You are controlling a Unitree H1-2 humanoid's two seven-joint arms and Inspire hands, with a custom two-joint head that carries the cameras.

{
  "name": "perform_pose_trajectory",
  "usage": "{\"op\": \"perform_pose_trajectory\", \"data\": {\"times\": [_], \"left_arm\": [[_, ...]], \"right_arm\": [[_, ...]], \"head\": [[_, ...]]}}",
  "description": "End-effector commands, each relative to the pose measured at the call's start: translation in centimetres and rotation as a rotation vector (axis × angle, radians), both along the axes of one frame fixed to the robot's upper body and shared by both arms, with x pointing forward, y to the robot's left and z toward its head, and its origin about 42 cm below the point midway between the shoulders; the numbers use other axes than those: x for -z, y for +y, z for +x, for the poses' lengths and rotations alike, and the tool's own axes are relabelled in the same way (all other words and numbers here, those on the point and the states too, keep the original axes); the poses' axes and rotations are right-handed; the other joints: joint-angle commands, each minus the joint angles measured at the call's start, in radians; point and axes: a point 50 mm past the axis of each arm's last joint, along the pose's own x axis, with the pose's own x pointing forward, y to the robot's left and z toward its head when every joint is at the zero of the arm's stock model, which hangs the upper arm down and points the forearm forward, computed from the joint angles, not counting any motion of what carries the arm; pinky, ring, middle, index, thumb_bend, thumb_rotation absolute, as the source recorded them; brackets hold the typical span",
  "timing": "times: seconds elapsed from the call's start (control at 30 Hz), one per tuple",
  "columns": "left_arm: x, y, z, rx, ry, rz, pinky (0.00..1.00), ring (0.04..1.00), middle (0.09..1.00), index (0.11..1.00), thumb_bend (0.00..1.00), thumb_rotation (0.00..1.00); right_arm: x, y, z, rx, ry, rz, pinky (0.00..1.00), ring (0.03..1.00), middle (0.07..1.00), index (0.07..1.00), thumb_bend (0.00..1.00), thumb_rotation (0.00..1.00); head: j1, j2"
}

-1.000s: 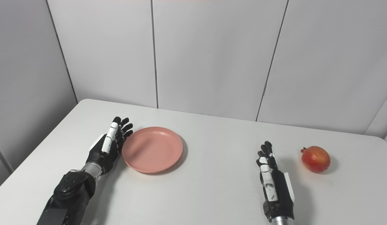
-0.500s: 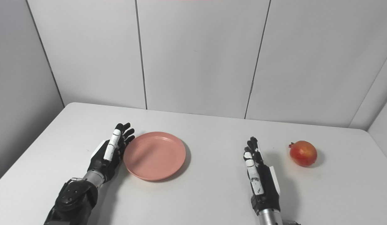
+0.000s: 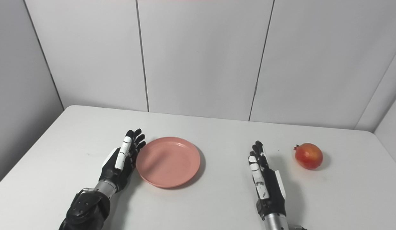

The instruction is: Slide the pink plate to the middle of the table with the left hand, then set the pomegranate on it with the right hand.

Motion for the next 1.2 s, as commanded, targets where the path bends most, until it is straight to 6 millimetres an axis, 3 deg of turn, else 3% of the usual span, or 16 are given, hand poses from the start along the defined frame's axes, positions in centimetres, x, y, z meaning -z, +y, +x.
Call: {"op": "perform_pose_trajectory", "data": {"times": [0.0, 0.77, 1.17], "left_arm": [[-1.6, -1.2, 0.4, 0.024, -0.058, -0.006, 1.0, 1.0, 1.0, 1.0, 0.69, 1.0], [-1.2, -5.7, -2.0, 0.104, -0.028, -0.09, 1.0, 1.0, 1.0, 1.0, 0.65, 1.0], [-0.4, -6.5, -2.6, 0.097, -0.057, -0.099, 1.0, 1.0, 1.0, 1.0, 0.67, 1.0]], "right_arm": [[-2.2, 0.3, 1.0, -0.021, -0.077, 0.006, 1.0, 1.0, 1.0, 1.0, 0.68, 0.85], [-2.8, 1.0, 0.2, -0.043, -0.049, 0.055, 1.0, 1.0, 1.0, 1.0, 0.65, 0.86], [-3.5, 1.7, -0.4, -0.059, -0.035, 0.068, 1.0, 1.0, 1.0, 1.0, 0.66, 0.85]], "head": [[-0.001, 0.001], [-0.027, 0.02], [-0.057, 0.027]]}}
